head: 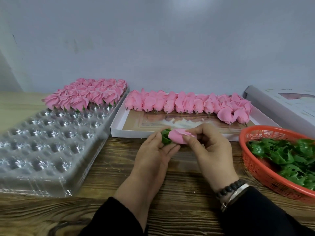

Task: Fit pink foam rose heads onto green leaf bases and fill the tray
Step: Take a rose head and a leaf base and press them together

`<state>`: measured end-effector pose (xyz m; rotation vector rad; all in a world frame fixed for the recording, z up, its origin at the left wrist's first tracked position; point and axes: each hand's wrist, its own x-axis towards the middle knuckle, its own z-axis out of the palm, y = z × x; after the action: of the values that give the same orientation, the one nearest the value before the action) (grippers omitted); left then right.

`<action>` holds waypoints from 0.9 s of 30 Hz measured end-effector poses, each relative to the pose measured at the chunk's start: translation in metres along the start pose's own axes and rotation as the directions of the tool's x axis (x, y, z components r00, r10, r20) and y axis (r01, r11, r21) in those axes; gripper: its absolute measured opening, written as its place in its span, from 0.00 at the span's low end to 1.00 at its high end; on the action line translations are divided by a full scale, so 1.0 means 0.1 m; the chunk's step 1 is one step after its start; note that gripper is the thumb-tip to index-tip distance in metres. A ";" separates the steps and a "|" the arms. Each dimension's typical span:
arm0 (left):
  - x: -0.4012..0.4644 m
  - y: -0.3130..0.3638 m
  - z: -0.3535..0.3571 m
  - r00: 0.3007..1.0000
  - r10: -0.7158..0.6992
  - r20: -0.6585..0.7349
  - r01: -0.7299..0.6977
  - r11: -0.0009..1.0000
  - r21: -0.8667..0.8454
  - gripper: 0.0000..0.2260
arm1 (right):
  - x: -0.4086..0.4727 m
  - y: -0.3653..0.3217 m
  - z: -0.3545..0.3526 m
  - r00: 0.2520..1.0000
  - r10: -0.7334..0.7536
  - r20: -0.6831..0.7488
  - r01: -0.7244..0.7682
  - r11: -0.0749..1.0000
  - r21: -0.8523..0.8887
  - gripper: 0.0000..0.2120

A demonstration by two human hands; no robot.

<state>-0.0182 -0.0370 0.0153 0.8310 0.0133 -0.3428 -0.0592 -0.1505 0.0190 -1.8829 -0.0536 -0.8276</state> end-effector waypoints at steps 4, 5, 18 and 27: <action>-0.10 -0.04 -0.07 0.999 0.029 0.030 -0.034 0.985 0.170 0.14 | -0.04 0.00 -0.02 0.993 -0.113 0.036 0.117 0.982 -0.148 0.09; -0.12 -0.04 -0.09 0.999 0.027 0.043 -0.035 0.980 0.195 0.14 | -0.05 -0.01 -0.02 0.990 -0.131 0.051 0.138 0.977 -0.164 0.07; -0.04 0.01 -0.03 0.992 -0.002 0.128 -0.034 0.959 0.280 0.16 | -0.04 0.05 -0.07 0.995 -0.085 0.055 0.090 0.990 -0.113 0.13; -0.07 0.01 -0.01 0.982 0.023 0.190 -0.107 0.888 0.447 0.16 | 0.04 0.10 -0.02 0.985 -0.138 0.102 0.150 0.980 -0.127 0.06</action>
<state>-0.0245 -0.0336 0.0158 1.2621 -0.2741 -0.3617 -0.0536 -0.1580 0.0140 -2.0624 -0.1987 -0.8595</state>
